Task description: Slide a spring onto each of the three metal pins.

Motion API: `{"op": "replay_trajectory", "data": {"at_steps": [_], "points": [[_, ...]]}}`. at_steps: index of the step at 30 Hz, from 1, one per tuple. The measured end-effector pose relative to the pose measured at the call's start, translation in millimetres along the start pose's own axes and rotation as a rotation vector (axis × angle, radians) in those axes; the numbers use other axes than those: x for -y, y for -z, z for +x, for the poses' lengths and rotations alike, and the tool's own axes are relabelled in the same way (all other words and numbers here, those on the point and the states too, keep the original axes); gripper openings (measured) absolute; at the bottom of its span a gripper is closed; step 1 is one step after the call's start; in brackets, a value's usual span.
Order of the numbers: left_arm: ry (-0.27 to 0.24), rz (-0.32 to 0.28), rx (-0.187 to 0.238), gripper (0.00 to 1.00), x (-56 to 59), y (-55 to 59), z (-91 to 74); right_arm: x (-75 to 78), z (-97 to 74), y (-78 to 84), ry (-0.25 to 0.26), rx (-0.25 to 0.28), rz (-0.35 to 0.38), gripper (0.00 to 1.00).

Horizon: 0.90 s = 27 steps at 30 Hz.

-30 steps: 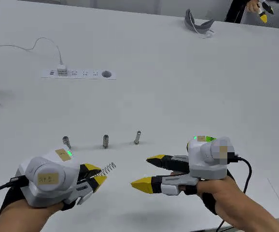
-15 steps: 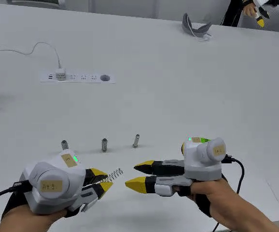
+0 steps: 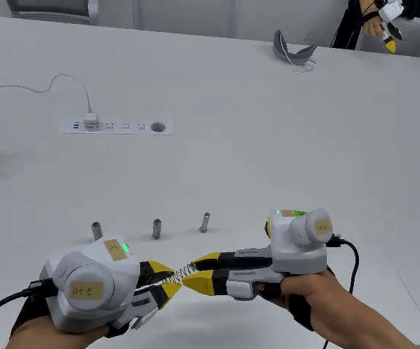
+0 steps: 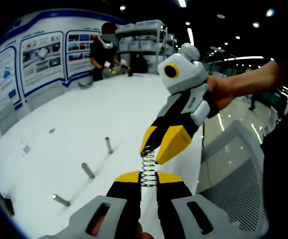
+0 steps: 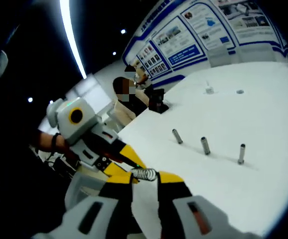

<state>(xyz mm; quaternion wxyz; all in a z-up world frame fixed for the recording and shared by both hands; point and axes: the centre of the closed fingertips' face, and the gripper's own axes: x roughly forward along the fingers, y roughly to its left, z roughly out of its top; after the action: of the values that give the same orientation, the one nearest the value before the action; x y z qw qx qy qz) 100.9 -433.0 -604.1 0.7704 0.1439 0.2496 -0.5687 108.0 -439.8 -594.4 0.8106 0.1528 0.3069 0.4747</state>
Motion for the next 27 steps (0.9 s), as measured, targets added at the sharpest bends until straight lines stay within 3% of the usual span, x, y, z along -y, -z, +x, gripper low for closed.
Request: {"op": "replay_trajectory", "data": {"at_steps": [4,13,20,27], "points": [[0.008,0.010,-0.005,0.10,1.1,0.9,0.4,-0.7,-0.3,-3.4,-0.016,0.006,0.014,0.14],[0.020,0.030,-0.013,0.10,1.7,2.3,2.1,-5.2,0.3,-6.3,-0.040,-0.011,0.005,0.13],[0.040,0.037,-0.011,0.10,0.2,-0.5,6.5,-7.1,-0.6,-10.7,-0.034,-0.044,-0.046,0.12],[0.057,0.048,0.005,0.10,-1.2,-9.5,10.2,-6.9,-4.6,-17.4,-0.030,-0.117,-0.139,0.12]]}}
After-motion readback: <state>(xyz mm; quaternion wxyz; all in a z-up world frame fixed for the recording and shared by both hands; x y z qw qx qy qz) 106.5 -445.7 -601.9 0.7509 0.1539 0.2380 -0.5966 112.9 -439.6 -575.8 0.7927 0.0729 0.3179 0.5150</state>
